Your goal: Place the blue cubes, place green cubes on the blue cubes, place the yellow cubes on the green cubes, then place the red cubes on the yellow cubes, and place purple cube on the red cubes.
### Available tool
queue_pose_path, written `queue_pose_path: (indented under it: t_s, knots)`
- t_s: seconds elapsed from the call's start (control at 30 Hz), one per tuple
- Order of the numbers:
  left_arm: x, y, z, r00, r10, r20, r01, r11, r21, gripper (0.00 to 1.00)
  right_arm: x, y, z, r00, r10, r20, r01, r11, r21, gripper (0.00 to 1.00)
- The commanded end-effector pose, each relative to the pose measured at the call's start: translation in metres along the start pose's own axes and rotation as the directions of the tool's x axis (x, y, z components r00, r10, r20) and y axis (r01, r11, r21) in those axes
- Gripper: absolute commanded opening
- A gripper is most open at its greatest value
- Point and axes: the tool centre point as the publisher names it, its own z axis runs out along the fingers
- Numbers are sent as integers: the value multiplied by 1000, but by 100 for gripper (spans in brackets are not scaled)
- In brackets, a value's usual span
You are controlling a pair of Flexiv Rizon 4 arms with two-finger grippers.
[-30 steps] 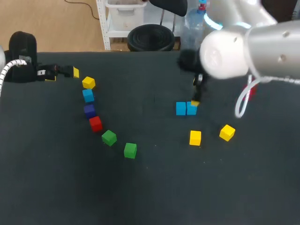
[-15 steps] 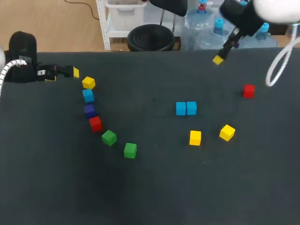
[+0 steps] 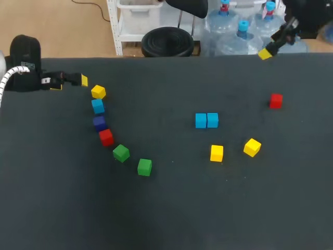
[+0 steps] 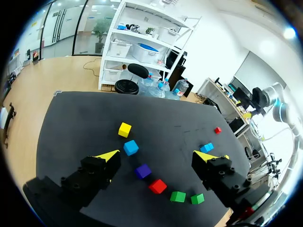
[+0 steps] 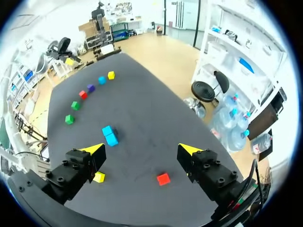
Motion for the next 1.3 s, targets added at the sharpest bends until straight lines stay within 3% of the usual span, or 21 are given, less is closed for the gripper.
queue_pose_path:
  t_s: [0.03,0.5,1.17,1.23,1.3]
  knots:
    - [0,0,0,1000,0,0,0,1000,-1,100,12,12,-23,985,-3,174,-11,997,78,100]
    - [0,0,0,1000,0,0,0,1000,-1,100,20,31,-20,986,-16,167,4,998,69,100]
    - [2,2,-2,1000,-13,18,13,1000,-13,100,19,31,-22,986,-12,169,0,998,69,100]
    - [6,3,3,998,61,-20,-61,998,-25,100,19,31,-22,986,-12,169,0,998,69,100]
    - [8,4,6,976,196,-94,-201,979,-45,100,19,31,-22,986,-12,169,0,998,69,100]
